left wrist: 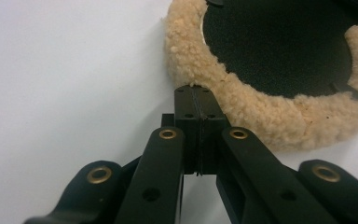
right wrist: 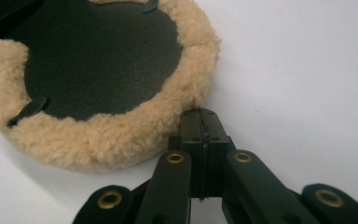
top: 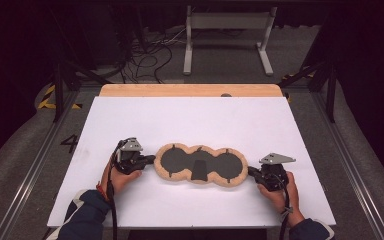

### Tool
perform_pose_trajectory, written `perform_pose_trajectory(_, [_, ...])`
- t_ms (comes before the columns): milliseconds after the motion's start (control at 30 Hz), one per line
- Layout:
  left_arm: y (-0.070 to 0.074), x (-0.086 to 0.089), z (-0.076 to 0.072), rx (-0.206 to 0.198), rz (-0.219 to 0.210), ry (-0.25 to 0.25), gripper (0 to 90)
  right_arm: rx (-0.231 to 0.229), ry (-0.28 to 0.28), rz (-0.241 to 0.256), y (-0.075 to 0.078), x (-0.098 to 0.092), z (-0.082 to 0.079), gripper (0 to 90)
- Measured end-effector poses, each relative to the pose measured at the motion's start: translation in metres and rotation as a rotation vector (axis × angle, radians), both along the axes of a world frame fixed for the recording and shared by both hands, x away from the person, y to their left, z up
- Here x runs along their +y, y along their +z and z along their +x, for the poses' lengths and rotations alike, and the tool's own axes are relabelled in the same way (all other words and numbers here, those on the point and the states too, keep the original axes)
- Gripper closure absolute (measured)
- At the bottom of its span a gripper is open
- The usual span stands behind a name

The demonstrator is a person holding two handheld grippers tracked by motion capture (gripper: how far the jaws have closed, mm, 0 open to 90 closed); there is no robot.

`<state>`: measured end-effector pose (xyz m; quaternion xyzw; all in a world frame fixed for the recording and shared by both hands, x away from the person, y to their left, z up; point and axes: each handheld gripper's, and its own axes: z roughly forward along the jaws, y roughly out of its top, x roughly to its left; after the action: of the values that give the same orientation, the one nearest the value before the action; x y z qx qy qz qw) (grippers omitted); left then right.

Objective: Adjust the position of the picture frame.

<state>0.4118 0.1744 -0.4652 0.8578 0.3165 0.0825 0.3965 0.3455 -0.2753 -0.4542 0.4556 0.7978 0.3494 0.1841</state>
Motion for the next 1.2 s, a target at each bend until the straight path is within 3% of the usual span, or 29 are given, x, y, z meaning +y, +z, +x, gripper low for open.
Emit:
perform_pose_trajectory(133, [0.000,-0.002,0.000,-0.016,0.019,0.012,89.7,0.002,-0.002,0.003,0.000,0.000,0.005,90.0])
perform_pose_trajectory(467, [-0.002,-0.006,0.001,-0.009,0.009,0.050,90.0,-0.001,-0.024,-0.005,0.000,0.001,0.014,90.0])
perform_pose_trajectory(700, [-0.001,-0.011,0.006,-0.020,0.026,0.075,90.0,-0.005,-0.039,-0.016,0.001,0.001,0.019,90.0])
perform_pose_trajectory(900, [0.000,-0.011,0.006,-0.035,0.044,0.065,89.9,-0.007,-0.041,-0.013,0.000,0.000,0.020,90.0])
perform_pose_trajectory(1000, [0.002,-0.007,0.005,-0.034,0.027,0.055,87.8,-0.008,-0.046,-0.018,0.001,0.000,0.020,85.9])
perform_pose_trajectory(1200, [0.015,0.006,-0.006,-0.101,-0.005,0.042,84.2,-0.030,-0.020,0.025,0.008,-0.010,0.015,84.6])
